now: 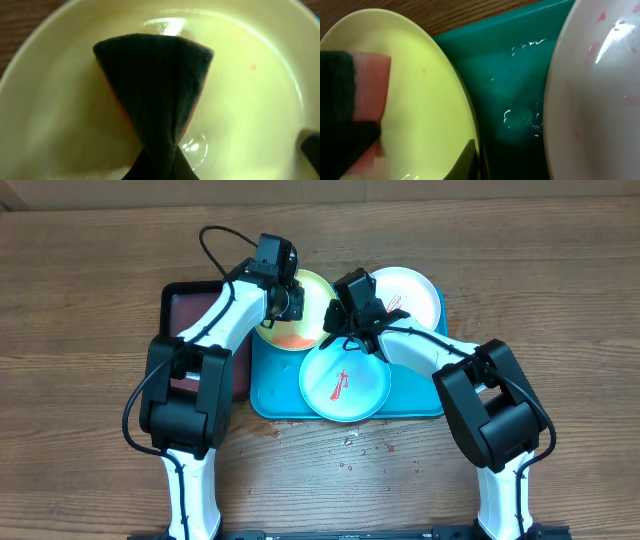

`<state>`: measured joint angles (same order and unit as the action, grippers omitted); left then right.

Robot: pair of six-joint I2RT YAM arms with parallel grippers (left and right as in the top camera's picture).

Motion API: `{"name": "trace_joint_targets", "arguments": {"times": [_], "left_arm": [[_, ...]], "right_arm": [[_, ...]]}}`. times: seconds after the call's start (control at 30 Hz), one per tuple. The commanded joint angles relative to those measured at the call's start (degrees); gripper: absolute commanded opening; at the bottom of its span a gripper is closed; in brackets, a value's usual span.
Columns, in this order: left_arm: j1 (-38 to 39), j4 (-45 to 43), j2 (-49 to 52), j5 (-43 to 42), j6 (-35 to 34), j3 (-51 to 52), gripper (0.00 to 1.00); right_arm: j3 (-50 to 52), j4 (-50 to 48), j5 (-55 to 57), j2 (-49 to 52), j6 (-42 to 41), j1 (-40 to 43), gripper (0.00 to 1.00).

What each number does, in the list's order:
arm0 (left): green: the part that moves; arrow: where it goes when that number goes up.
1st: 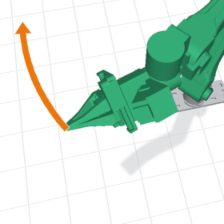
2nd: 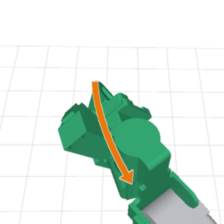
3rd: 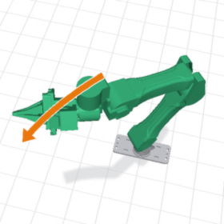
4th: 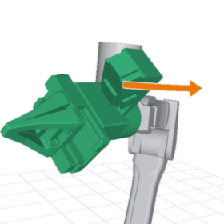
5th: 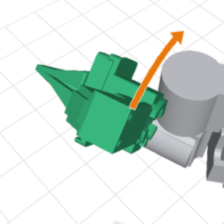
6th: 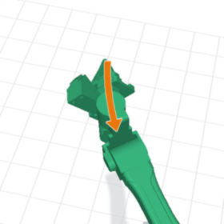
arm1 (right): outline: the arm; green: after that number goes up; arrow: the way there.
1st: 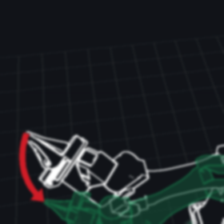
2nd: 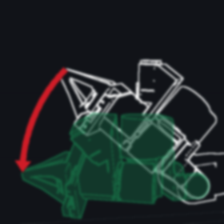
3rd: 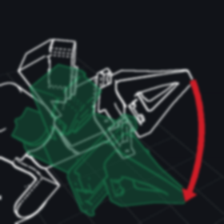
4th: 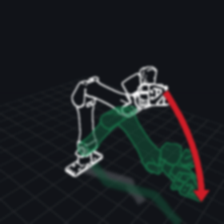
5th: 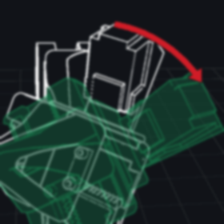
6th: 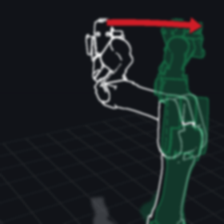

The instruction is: Clean dirty plates on tray and stack at the side

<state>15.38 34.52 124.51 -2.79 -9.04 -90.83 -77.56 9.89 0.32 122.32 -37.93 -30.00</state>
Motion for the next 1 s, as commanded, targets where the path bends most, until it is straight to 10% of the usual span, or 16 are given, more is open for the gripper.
{"name": "trace_joint_targets", "arguments": {"times": [0.0,0.97], "left_arm": [[0.4,3.8,1.8,2.5,0.5,0.8,0.04],[1.5,16.7,8.5,4.9,4.5,-10.5,0.04]], "right_arm": [[-1.2,-0.1,-1.9,0.5,0.2,-0.7,0.04],[-1.2,0.1,-1.9,0.5,0.2,-0.7,0.04]]}}
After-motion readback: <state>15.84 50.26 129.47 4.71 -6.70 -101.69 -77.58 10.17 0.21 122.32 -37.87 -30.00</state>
